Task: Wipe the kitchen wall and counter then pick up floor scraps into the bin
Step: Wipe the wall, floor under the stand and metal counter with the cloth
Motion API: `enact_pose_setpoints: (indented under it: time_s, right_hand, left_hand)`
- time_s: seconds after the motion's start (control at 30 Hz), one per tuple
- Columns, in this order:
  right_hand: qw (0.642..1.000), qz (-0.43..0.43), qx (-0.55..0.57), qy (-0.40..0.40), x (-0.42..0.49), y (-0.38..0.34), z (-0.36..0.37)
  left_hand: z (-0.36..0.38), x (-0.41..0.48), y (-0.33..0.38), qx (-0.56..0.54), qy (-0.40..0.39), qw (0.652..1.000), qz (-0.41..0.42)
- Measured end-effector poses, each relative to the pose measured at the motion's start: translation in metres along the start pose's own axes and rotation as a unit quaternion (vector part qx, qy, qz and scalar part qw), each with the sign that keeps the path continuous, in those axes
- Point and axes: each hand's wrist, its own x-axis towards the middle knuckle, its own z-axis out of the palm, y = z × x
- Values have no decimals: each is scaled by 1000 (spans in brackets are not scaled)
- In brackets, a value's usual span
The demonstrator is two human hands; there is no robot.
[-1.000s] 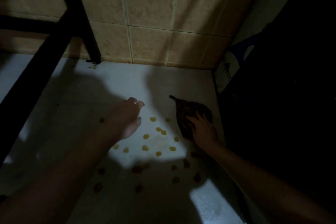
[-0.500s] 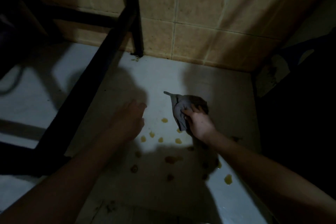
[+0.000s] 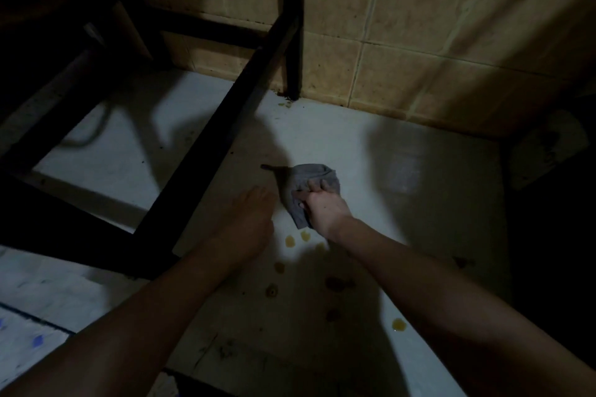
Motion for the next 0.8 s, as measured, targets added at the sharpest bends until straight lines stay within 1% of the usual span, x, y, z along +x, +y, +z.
enact_pose_setpoints:
  time_s: [0.13,0.23,0.33,0.43,0.53,0.63,0.73,0.77,0.8]
  right_hand:
    - [998,-54,-28,-24,-4,-4,4]
    - [995,-91,-30,-35,-15,-4,9]
    - [992,-106,-50,-49,-27,11,8]
    - [991,-110,-67,-37,-47,30,11]
    - [993,-90,-58,-41,-72,47,10]
    - [998,-29,-10,-51,-98,67,1]
    - [998,33,24,-55,-121,87,-1]
    - [998,42,23,-52,-128,93,-1]
    - [997,54,51,-32,-135,98,-1]
  left_hand:
    - [-4,6,2,-13,-17,1000,-16]
    - [-7,3,4,-30,27,999,14]
    - [-10,3,6,-15,47,998,36]
    - [-12,5,13,-28,39,998,36]
    - [-7,6,23,-16,34,998,45]
    - [-7,7,39,-28,52,997,50]
    - [-9,9,58,-48,42,994,87]
    - [-10,8,65,-47,45,993,100]
    - [-12,7,71,-31,53,991,117]
